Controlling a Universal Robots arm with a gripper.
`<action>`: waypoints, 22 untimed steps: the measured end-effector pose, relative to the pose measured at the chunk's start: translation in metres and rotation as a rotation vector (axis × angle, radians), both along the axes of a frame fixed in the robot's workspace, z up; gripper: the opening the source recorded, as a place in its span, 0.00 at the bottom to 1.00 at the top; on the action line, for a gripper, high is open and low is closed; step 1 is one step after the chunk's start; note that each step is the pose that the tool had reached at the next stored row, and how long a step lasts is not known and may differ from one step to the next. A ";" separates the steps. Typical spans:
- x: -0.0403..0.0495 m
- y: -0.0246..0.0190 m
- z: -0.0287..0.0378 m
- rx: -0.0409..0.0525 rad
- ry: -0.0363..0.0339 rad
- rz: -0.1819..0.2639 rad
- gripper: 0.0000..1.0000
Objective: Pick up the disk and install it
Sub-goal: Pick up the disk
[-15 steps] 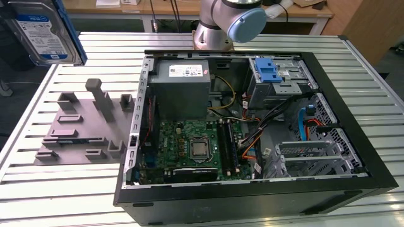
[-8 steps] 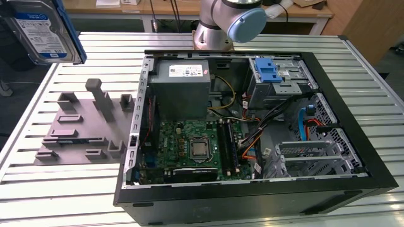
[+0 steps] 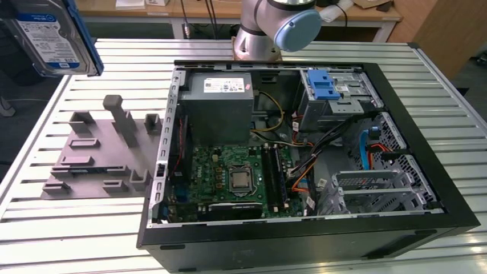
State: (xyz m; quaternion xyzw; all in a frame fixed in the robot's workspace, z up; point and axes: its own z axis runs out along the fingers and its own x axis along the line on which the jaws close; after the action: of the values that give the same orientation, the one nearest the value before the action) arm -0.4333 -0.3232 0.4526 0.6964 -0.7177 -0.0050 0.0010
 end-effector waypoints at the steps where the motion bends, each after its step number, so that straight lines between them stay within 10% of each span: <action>1: 0.0000 0.0000 0.0004 0.0000 0.0000 0.000 0.36; 22: 0.0000 0.0000 0.0090 0.0000 0.0001 0.000 0.36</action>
State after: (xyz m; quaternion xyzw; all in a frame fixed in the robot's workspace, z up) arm -0.4333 -0.3232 0.4616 0.6964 -0.7176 -0.0050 0.0010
